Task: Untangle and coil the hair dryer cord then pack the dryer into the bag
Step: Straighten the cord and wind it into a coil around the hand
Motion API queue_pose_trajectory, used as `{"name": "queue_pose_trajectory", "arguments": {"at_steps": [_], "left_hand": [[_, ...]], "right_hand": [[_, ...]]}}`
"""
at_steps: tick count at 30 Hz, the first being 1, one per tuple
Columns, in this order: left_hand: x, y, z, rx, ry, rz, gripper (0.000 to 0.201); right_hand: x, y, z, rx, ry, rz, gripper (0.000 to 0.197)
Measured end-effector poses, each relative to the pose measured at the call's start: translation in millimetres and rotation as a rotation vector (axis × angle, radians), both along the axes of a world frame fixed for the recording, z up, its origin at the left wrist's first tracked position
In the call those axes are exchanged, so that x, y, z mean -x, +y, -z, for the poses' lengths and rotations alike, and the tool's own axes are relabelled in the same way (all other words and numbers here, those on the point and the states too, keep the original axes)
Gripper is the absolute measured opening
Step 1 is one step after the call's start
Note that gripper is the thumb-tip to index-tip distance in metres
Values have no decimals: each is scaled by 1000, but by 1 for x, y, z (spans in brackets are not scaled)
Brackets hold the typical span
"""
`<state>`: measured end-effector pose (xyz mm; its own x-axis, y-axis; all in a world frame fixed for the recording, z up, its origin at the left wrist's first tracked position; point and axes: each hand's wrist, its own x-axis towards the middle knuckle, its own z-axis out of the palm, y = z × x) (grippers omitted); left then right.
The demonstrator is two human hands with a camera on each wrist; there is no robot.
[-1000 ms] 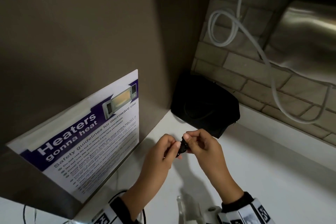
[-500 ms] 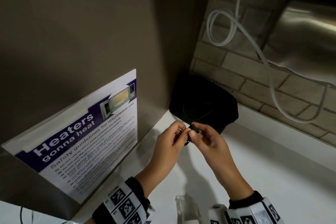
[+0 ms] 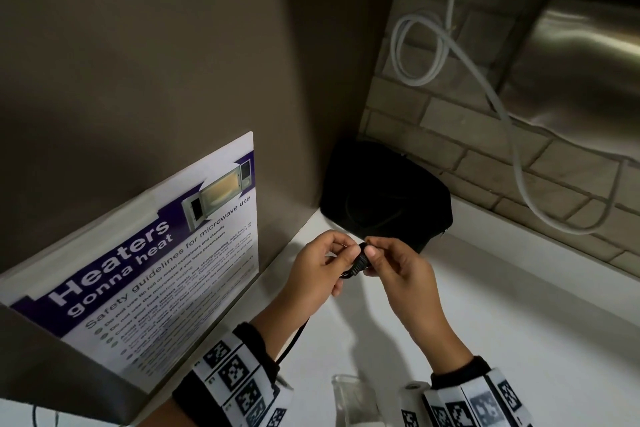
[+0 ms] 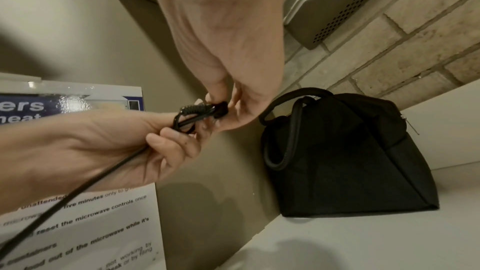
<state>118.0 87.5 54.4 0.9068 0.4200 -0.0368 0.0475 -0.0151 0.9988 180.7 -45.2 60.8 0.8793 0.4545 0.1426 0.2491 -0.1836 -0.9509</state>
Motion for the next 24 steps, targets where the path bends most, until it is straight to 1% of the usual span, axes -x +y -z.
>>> {"name": "queue_pose_trajectory", "arguments": {"at_steps": [2,4,7,9,10,13,15,17,19,24], "left_hand": [[1,-1,1,-42,-10,13,18],[3,-5,3,-114,-13,31,26],[4,-11,5,-216,-79,11,23],[3,-12,6,-263,-104,-25,22],[3,-12,6,-270,-103,-31,22],[3,-7,4,-331,-61,8,26],[3,-3,4,-431,-36,48,29],[3,-2,4,-498,-24,89,31],[2,-3,3,-551,-5,141,34],[1,-1,3,-624,58,199,34]], "right_hand": [[0,2,1,78,-79,-13,12],[0,3,2,167,-171,-30,17],[3,3,4,231,-209,-42,19],[5,3,5,225,-170,-36,18],[5,2,5,215,-148,-34,22],[5,1,4,191,-94,-31,31],[7,0,6,224,-129,-17,32],[11,0,9,266,-221,8,32],[15,0,11,263,-284,24,33],[17,-2,8,237,-326,-20,30]]}}
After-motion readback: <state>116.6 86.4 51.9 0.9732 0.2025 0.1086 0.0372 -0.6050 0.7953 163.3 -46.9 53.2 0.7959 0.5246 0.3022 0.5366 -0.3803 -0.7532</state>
